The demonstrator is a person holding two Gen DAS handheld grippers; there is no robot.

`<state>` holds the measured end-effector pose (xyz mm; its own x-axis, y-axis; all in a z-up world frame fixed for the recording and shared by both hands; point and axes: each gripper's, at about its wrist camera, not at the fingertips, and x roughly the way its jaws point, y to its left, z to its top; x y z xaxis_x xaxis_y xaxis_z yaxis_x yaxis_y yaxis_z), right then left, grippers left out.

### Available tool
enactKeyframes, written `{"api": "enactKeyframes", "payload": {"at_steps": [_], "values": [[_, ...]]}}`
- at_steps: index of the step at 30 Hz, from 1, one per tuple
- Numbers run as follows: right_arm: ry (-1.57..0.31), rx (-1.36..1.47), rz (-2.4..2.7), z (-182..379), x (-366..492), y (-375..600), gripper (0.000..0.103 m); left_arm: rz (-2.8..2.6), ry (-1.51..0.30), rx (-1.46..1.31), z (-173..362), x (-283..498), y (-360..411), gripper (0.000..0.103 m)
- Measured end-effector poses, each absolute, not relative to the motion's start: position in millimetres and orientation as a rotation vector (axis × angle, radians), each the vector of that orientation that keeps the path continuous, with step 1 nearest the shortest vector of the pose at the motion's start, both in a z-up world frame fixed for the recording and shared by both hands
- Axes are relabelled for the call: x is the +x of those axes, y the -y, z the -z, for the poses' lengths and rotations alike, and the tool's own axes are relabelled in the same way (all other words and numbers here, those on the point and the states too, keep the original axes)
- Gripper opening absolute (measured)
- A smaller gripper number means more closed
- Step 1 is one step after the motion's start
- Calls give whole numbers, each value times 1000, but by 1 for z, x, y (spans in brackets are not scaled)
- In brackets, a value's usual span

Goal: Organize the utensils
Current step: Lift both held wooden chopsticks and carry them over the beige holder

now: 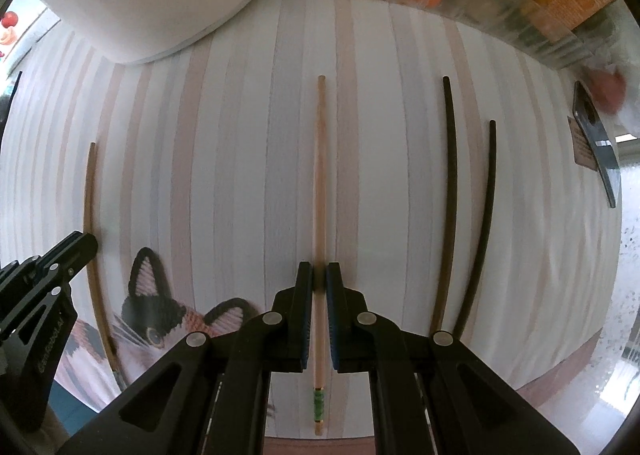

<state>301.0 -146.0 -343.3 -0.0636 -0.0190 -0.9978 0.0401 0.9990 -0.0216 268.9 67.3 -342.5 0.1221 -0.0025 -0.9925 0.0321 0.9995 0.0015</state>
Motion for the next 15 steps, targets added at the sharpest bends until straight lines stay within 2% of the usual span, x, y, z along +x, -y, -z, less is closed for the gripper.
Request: {"api": "enactKeyframes", "payload": {"at_steps": [15], "values": [[-1613,-2,61,349,304,137,7,19,-1442,59,337,270,-63,5]]}}
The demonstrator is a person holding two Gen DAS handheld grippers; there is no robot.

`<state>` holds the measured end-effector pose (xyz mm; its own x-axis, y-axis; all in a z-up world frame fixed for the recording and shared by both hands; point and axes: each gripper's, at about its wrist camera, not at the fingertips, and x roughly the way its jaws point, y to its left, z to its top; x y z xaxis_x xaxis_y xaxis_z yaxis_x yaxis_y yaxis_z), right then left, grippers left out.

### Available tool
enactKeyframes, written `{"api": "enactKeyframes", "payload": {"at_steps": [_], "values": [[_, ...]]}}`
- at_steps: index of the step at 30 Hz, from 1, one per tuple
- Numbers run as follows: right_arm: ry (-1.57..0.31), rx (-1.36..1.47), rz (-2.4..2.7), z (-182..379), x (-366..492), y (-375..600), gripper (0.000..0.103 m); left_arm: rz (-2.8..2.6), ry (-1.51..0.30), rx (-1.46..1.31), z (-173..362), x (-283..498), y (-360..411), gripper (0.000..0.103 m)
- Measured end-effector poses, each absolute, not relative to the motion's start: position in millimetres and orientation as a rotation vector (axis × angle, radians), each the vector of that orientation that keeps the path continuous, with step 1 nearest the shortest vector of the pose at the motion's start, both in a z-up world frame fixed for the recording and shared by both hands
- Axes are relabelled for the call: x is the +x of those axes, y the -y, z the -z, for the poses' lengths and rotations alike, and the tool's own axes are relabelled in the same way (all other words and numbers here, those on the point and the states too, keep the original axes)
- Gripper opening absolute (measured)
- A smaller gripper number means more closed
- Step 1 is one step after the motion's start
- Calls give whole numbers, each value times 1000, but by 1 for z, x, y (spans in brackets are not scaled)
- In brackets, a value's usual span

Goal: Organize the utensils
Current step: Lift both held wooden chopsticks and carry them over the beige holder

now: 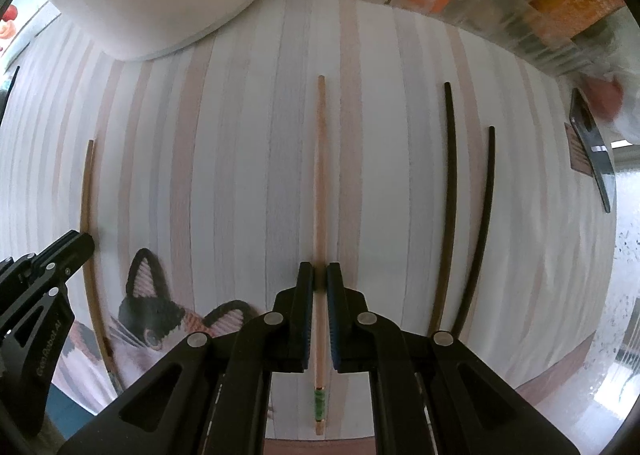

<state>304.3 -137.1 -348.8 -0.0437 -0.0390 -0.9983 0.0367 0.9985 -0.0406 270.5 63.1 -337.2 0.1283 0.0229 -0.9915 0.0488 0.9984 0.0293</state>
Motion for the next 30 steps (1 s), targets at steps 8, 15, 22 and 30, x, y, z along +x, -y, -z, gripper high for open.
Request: {"api": "enactKeyframes", "payload": {"at_steps": [8,15,22,30], "values": [[-1475,91,24,313,288,146,7,28,-1302,52,284,258,-57,4],[-1331,164,-12,260,277,163,7,46,-1140,-19,212,247,-62,4],[-1156,247,-42,189,287,180,7,94,-944,-91,121,251,-71,4],[-902,322,-115,84,327,182,7,148,-727,-137,12,280,-66,4]]}}
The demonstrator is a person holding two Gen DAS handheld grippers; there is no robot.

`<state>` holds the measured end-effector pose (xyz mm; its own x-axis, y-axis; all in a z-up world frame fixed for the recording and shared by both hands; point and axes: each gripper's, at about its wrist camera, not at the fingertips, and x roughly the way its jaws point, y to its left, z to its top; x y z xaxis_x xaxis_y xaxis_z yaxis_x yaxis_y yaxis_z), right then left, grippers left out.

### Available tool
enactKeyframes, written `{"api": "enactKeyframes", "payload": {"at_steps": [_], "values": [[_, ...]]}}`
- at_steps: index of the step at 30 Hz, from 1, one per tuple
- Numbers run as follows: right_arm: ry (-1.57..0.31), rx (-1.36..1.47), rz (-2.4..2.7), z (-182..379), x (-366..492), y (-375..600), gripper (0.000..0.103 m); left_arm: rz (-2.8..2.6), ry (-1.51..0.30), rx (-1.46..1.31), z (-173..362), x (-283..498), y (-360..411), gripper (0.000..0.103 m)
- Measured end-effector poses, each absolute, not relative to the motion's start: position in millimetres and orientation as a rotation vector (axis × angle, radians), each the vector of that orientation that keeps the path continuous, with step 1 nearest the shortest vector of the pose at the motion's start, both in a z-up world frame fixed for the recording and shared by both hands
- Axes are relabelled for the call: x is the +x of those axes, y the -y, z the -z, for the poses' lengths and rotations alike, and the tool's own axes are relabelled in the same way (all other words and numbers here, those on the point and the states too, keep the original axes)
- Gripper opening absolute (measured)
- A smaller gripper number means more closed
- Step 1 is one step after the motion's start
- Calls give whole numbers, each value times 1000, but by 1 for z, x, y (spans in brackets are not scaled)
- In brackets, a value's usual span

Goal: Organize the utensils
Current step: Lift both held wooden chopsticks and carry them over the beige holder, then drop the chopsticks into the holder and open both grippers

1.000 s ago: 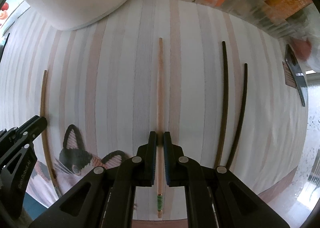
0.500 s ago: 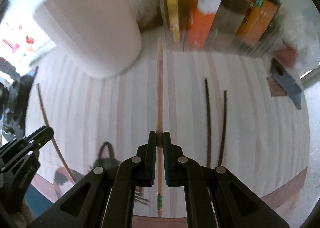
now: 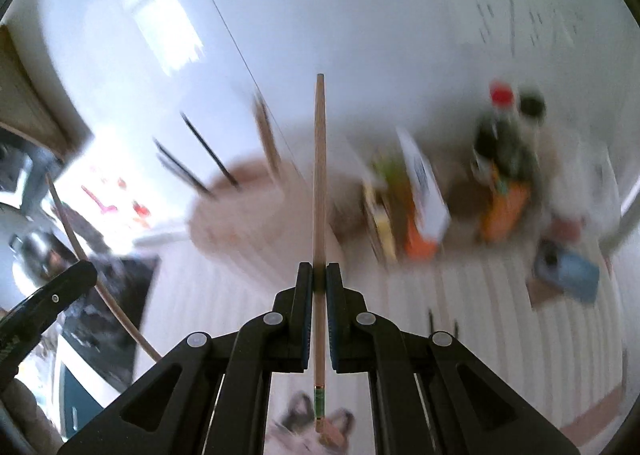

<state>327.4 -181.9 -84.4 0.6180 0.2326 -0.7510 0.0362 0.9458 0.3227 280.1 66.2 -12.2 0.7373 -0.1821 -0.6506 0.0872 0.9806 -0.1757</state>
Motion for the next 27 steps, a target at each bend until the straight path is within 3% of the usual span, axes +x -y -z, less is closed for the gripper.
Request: {"api": "enactKeyframes", "payload": {"at_steps": [4,9,17,27], "values": [[-781,345,-153,45,359,177,7,117,-657,-127,-19,315,-64,4],[-678,364,-164,29,402,167,7,67,-653,-143,-18,368,-72,4],[-588,336,-154,49,467,150,7,18,-669,-168,11,429,-81,4],[-544,297,-168,83,497,132,7,23,-704,-177,51,452,-82,5]]}}
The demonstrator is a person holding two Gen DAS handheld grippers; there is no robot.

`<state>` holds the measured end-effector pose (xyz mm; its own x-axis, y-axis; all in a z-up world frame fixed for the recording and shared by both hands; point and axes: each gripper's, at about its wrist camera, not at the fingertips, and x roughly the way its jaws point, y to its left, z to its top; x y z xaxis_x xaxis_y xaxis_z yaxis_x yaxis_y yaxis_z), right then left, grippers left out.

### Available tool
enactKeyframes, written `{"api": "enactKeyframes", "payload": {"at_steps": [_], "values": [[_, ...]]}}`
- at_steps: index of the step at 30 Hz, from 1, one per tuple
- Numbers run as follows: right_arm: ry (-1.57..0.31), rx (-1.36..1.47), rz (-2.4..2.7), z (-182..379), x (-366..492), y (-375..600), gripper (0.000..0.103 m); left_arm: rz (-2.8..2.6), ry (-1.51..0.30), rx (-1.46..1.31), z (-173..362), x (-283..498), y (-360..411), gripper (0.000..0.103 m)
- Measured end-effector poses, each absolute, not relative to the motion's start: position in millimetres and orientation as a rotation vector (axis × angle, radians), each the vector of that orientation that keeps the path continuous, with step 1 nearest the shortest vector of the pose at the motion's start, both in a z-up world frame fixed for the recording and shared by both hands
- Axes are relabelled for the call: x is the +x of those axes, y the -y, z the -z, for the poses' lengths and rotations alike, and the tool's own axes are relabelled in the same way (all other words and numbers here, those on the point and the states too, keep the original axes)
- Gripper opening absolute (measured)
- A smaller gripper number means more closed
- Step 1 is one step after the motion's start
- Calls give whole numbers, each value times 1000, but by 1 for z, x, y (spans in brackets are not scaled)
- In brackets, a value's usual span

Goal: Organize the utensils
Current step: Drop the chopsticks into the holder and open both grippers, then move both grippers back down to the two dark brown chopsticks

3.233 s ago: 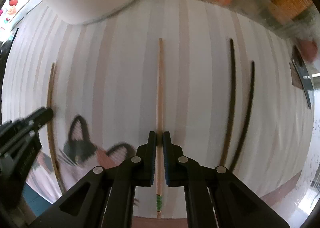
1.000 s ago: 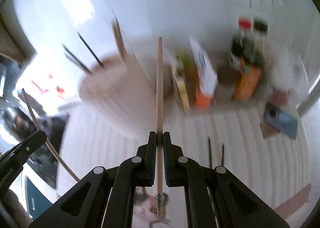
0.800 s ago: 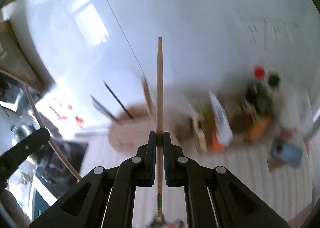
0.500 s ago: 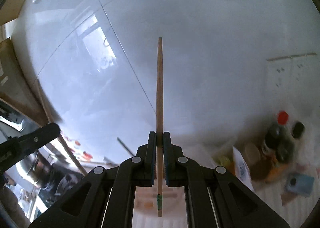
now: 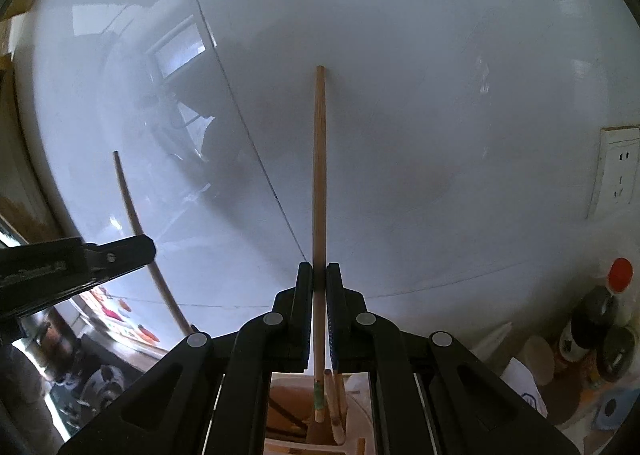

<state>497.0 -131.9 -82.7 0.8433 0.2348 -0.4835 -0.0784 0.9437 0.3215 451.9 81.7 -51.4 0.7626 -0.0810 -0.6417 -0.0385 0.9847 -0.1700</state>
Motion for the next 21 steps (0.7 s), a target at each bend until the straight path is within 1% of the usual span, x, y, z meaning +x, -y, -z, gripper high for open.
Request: {"api": "enactKeyframes", "payload": {"at_steps": [4,6,7,9,10,11,13,16,17,18,19,20,21], "values": [[-562,267,-184,88,492,130,7,46,-719,-177,55,449,-80,5],[-591,258,-204,85,490,129,7,55,-733,-174,52,444,-78,8],[-604,252,-202,84,489,128,8,56,-739,-164,48,440,-78,9],[-627,248,-217,81,487,128,9,50,-737,-150,40,432,-76,16],[-633,252,-214,79,484,130,15,32,-729,-140,35,424,-78,30],[-635,254,-212,76,482,131,20,21,-725,-136,32,419,-78,55],[-635,273,-205,69,473,138,31,-22,-712,-141,27,401,-84,81],[-640,289,-166,63,459,149,33,-55,-733,-137,30,377,-89,84],[-647,285,-150,60,454,150,34,-61,-749,-131,34,371,-90,91],[-654,296,-138,59,447,154,35,-67,-759,-127,36,366,-90,95],[-663,303,-118,59,439,158,38,-76,-766,-122,41,357,-91,101],[-674,302,-100,58,434,161,40,-81,-769,-118,44,352,-91,103],[-684,312,-90,58,426,164,44,-91,-774,-108,48,347,-91,103]]}}
